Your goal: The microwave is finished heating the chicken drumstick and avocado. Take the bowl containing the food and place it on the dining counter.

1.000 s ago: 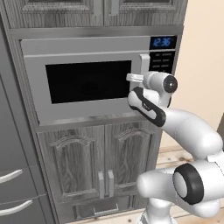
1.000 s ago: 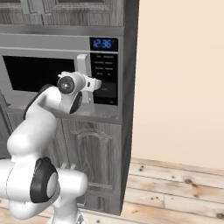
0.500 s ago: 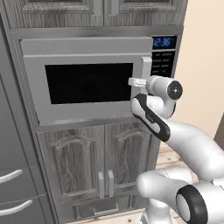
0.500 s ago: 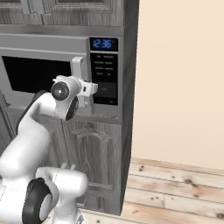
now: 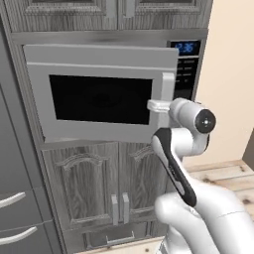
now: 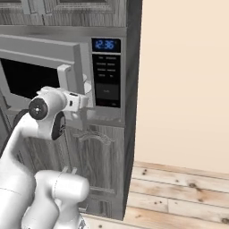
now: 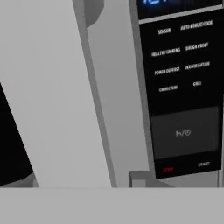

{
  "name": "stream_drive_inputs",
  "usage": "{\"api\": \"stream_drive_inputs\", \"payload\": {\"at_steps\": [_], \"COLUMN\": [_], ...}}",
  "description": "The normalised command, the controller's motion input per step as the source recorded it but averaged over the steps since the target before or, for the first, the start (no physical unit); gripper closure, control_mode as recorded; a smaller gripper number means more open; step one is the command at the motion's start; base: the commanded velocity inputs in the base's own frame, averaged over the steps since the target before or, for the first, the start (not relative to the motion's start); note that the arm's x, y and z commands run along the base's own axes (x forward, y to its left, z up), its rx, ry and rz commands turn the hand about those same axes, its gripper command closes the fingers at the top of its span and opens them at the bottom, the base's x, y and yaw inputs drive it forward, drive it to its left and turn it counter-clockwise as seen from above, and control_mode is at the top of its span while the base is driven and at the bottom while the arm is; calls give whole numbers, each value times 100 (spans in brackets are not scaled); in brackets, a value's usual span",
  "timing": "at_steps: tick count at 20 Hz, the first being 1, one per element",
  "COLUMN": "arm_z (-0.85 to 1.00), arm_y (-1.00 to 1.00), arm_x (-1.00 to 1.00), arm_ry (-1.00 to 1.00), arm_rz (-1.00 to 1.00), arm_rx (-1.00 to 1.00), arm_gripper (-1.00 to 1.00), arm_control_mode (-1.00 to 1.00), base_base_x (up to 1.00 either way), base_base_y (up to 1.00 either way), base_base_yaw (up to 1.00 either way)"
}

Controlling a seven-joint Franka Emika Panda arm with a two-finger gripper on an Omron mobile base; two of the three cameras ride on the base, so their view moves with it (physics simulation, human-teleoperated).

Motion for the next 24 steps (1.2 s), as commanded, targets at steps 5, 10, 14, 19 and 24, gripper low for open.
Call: {"api": "stream_drive_inputs", "payload": {"at_steps": [5,10,14,19,24], "arm_z": [61,59,59,28,-26], "arm_y": [29,44,47,56,11], "arm_x": [-100,-100,-100,-100,-100], "arm_ry": [0,0,0,0,-5], "arm_rz": [-9,-11,-11,-8,4], "arm_rx": [-3,-6,-7,-15,-17], "arm_gripper": [100,100,100,-100,-100], "arm_control_mode": [-100,-100,-100,-100,-100], "base_base_x": [0,0,0,0,0], "base_base_y": [0,0,0,0,0], "base_base_yaw": [0,0,0,0,0]}}
